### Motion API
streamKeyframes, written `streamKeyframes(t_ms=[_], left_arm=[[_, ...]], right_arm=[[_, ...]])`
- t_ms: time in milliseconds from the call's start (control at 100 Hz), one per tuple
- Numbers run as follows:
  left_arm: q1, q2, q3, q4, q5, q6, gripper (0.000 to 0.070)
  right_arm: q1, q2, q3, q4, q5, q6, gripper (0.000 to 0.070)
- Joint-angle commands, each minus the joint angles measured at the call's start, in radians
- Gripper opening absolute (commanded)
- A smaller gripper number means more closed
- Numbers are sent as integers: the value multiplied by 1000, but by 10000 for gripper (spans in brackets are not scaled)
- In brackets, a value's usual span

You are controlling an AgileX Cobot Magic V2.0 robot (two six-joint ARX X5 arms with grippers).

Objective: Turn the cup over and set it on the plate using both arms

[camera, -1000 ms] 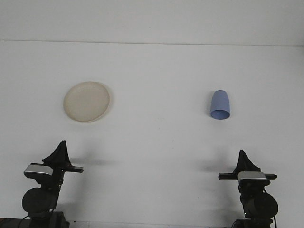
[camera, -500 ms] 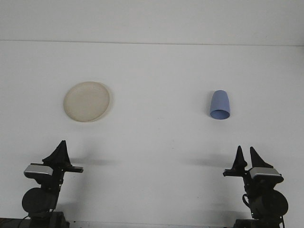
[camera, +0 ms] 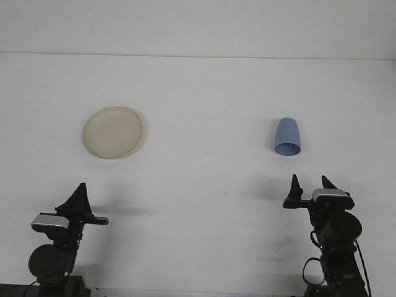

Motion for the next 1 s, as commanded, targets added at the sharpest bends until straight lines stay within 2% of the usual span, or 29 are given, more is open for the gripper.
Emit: streamKeyframes(t_ms=[0, 200, 490, 990], left_arm=[[-2, -2, -19, 10, -6, 0, 14], [-2, -2, -19, 10, -6, 0, 14], [-2, -2, -19, 10, -6, 0, 14], [-2, -2, -19, 10, -6, 0, 14]], right_arm=[[1, 102, 18, 72, 7, -49, 568], [0, 404, 70, 315, 23, -115, 568], [-11, 750, 219, 459, 24, -219, 568], [-74, 1109, 485, 530, 17, -274, 568]])
